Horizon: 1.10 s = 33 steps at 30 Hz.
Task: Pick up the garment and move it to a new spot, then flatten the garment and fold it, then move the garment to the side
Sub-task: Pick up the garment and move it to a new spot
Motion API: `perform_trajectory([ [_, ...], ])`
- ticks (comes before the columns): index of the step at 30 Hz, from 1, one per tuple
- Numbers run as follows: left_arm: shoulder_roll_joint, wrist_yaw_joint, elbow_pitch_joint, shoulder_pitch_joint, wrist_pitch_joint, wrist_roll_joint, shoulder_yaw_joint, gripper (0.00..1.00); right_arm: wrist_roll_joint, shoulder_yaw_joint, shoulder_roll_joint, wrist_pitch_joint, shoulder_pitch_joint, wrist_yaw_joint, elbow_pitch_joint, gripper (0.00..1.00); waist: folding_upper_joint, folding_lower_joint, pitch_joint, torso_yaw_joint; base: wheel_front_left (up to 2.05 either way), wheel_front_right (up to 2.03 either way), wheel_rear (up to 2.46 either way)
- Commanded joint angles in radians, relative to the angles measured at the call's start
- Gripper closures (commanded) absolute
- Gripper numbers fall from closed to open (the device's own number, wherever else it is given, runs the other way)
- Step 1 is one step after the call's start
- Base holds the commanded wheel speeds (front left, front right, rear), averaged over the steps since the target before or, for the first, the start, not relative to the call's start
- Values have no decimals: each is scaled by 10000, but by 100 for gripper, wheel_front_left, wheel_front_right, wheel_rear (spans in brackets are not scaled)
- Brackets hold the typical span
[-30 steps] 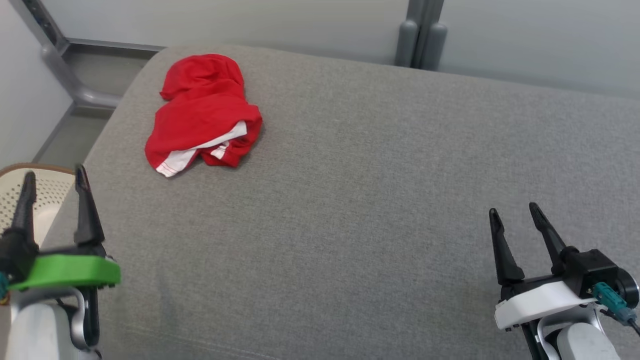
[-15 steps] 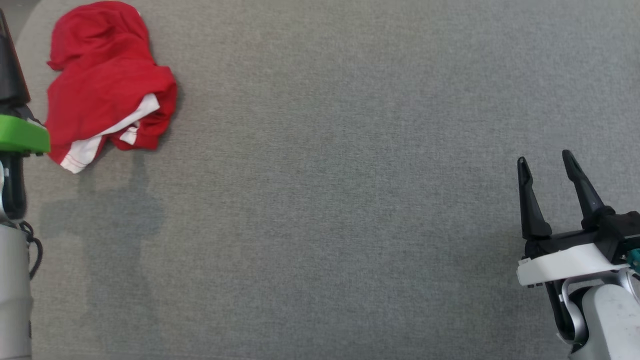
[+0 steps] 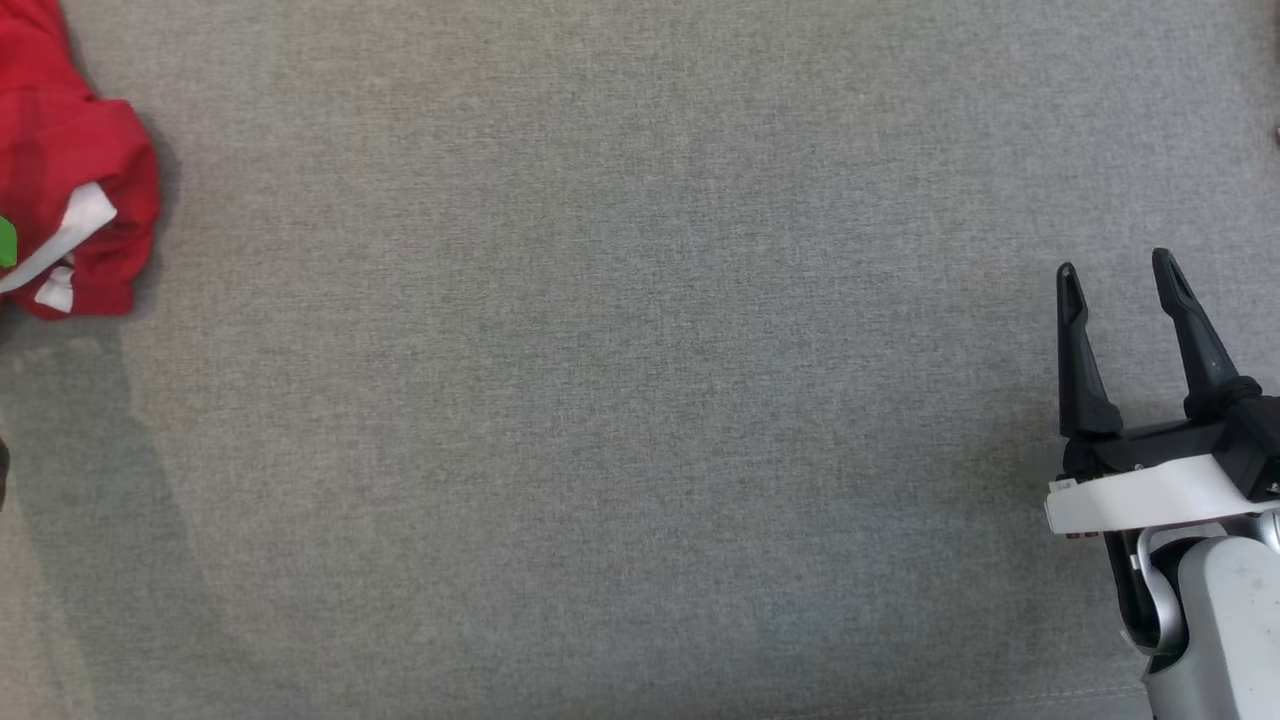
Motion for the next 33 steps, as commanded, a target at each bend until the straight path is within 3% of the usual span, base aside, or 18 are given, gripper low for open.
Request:
perform_trajectory([
  [1, 137, -1, 268, -187, 331, -294, -98, 0, -82, -11, 30, -26, -145, -20, -41, 0, -1, -2, 242, -256, 0, 0, 0],
  [6, 305, -1, 976, -267, 1664, -1198, -728, 0, -107, -29, 64, -26, -205, -20, -65, 0, -1, -2, 282, -286, 0, 0, 0],
  [14, 353, 7, 1955, -152, 2697, -2000, -1183, 0, -126, 38, 106, -26, -289, -20, -67, 0, -1, -2, 332, -360, 0, 0, 0],
  [15, 352, 7, 2068, -138, 2756, -2060, -1216, 24, -124, 38, 107, -26, -297, -20, -57, 0, -1, -2, 330, -367, 0, 0, 0],
  [16, 366, 8, 2172, -156, 2775, -2105, -1249, 75, -123, 31, 104, -26, -299, -20, -50, 0, -1, -2, 329, -374, 0, 0, 0],
  [17, 372, 8, 2232, -188, 2748, -2108, -1283, 100, -123, 23, 107, -26, -301, -20, -51, 0, -1, -2, 323, -377, 0, 0, 0],
  [23, 382, 7, 2510, -451, 2485, -2101, -1511, 100, -138, -27, 95, -26, -304, -20, 32, 0, -1, -2, 121, -353, 0, 0, 0],
  [33, 662, 9, 2508, -1054, 767, -1612, -1799, 100, -17, 29, 248, -26, -119, -20, 268, 0, -1, -2, -679, -248, 0, 0, 0],
])
